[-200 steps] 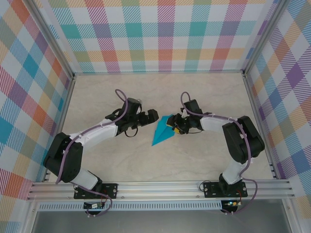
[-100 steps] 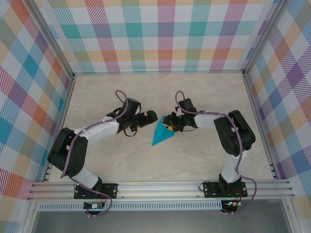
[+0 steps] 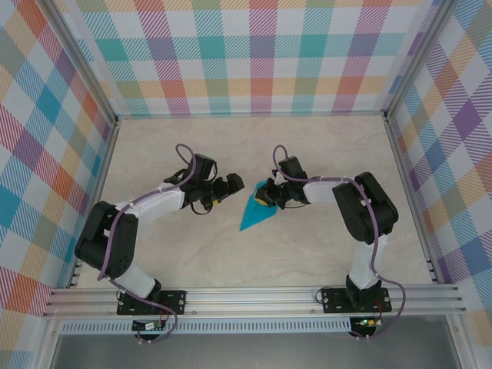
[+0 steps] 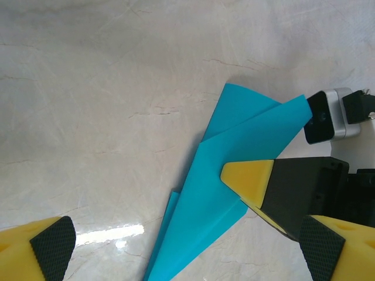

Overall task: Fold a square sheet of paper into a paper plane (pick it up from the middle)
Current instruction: Pick up the paper from the center of the table, then turn over the paper at the center of the table.

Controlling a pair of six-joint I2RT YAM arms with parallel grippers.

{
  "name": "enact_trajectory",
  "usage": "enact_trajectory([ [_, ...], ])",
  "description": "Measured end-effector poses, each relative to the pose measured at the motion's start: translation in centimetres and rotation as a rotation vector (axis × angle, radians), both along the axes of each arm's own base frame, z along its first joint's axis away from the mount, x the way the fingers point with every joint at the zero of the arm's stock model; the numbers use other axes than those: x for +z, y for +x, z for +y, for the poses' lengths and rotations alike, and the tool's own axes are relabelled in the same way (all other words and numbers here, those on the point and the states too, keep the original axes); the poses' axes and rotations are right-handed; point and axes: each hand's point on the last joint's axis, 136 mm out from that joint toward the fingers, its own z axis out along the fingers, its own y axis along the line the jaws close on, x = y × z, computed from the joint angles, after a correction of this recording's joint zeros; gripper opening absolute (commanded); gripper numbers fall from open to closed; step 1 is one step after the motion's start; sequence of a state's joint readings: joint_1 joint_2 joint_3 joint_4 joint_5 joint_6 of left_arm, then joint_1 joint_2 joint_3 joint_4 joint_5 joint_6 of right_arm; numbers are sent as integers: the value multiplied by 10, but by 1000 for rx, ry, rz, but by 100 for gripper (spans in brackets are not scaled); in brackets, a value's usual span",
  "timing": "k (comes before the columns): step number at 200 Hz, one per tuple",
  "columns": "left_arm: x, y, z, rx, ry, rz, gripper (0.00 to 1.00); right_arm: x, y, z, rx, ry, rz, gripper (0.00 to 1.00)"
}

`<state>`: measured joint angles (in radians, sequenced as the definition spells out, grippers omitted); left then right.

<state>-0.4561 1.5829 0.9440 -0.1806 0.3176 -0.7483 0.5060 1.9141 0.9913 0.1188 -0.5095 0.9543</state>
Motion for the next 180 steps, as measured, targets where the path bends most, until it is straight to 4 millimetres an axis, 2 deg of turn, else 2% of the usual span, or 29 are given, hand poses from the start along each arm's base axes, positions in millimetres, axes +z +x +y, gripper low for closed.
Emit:
enact_trajectory([
  [21, 1, -1, 4, 2, -16, 11, 100, 4, 1, 1, 15, 5, -20, 3],
  [39, 8, -2, 12, 13, -50, 9, 100, 20, 5, 5, 31, 32, -55, 3],
  [62, 25, -5, 15, 12, -133, -1, 100, 65, 15, 8, 47, 116, -130, 3],
  [89, 47, -7, 2, -25, -268, -19, 100, 126, 37, 6, 48, 249, -230, 3],
  [110, 61, -8, -11, -52, -377, -26, 100, 155, 48, 5, 51, 325, -255, 4],
  [145, 84, -7, -24, -78, -524, -52, 100, 178, 44, 11, 85, 417, -222, 5],
  [180, 113, -1, -31, -102, -624, -121, 88, 180, 38, 16, 108, 466, -158, 5],
])
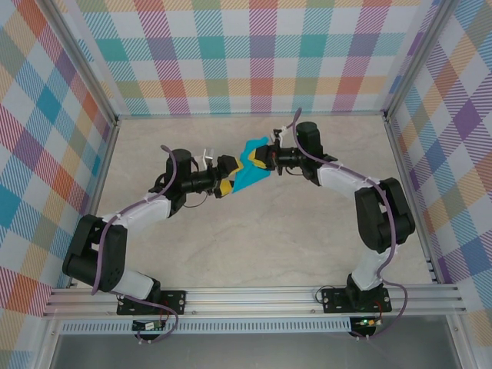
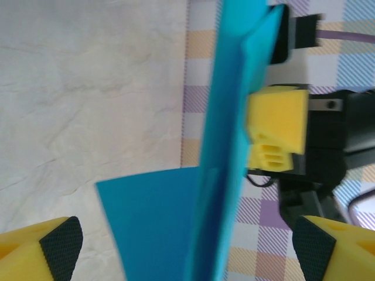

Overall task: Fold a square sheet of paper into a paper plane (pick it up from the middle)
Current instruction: Turn over the paper at the center of the table.

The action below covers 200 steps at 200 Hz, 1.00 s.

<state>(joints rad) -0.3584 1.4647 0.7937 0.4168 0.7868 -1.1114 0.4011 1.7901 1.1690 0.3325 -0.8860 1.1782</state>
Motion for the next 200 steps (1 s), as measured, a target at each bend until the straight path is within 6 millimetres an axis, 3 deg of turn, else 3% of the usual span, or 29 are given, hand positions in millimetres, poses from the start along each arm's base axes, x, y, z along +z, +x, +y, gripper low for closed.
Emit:
enact_trajectory([
  [36, 11, 2, -6, -14, -50, -26, 81, -3, -3, 5, 26, 21, 45, 6],
  [61, 3, 4, -7, -9, -38, -2, 92, -1, -4, 5, 30, 29, 50, 6],
  [88, -19, 2, 0, 29, 49, 52, 100, -2, -3, 5, 27, 26, 46, 5],
  [141, -27, -3, 2, 39, 30, 107, 98, -5, 1, 4, 3, 10, 31, 6],
  [155, -23, -4, 0, 42, -10, 113, 93, -5, 2, 4, 3, 13, 29, 6],
  [200, -4, 1, -14, 30, -118, 107, 64, -6, 2, 5, 3, 15, 33, 6],
])
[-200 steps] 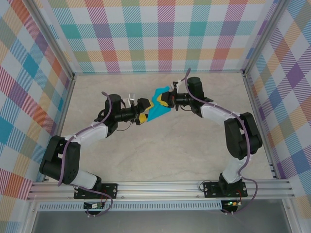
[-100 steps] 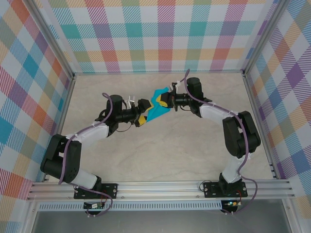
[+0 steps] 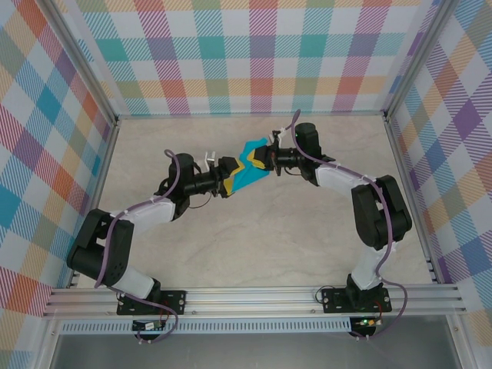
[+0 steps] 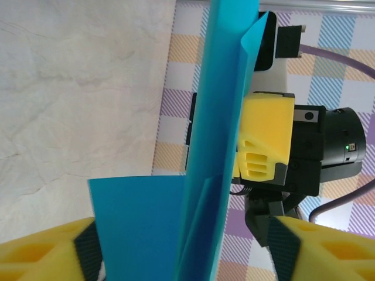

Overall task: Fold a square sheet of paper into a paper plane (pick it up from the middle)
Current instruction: Turn over the paper at the center of the table.

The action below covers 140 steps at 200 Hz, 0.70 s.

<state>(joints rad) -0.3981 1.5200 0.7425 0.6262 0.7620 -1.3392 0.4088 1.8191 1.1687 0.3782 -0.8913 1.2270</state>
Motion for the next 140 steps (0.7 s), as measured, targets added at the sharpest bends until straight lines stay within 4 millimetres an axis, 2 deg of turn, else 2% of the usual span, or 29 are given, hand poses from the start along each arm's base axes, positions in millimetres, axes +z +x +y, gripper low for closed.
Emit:
enact_trajectory([
  [28, 2, 1, -3, 3, -23, 12, 48, 0, 0, 0, 0, 0, 0, 6],
  [93, 1, 4, -1, 20, -11, -6, 22, -3, -2, 0, 4, -4, 8, 9],
  [113, -1, 5, -1, 21, 3, -18, 14, -6, -3, -1, 5, -14, 20, 18],
  [140, -14, 4, 2, 27, 65, -12, 6, -18, -6, -4, 3, -56, 49, 43],
])
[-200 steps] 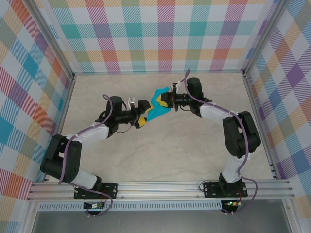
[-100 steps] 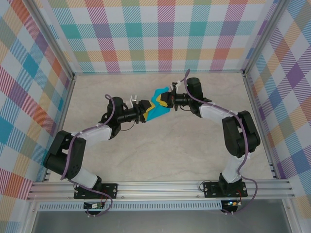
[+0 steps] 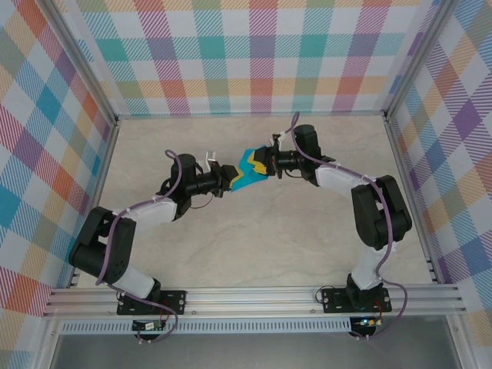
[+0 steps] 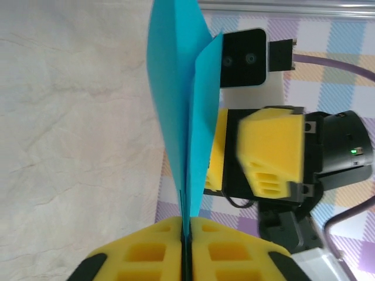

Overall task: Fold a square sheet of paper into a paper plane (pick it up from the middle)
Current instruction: Turn over the paper at the center of the table.

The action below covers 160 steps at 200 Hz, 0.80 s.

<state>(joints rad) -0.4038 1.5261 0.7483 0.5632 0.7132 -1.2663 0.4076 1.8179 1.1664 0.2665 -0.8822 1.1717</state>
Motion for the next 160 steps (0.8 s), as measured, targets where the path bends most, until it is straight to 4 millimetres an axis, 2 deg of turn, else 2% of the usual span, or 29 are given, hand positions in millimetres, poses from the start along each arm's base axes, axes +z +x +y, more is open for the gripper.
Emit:
enact_trajectory([
  [29, -17, -1, 12, 13, 192, 2, 5, -19, -3, -13, -46, -125, 21, 64],
  [42, -16, 2, 20, 23, 314, -24, 4, -24, -6, -22, -75, -196, 5, 72],
  [65, -9, 5, 35, 35, 550, -78, 4, -19, -9, -42, -130, -313, -56, 82],
  [87, -1, 1, 48, 31, 798, -133, 4, -14, -11, -59, -182, -401, -104, 85],
  [106, -5, 0, 60, 35, 1025, -143, 4, -16, -11, -71, -220, -468, -120, 85],
  [138, -35, 0, 83, 12, 1428, -102, 5, -36, -17, -88, -257, -568, -94, 85],
  [160, -58, -1, 93, -31, 1631, -64, 5, -49, -22, -97, -270, -621, -62, 85],
])
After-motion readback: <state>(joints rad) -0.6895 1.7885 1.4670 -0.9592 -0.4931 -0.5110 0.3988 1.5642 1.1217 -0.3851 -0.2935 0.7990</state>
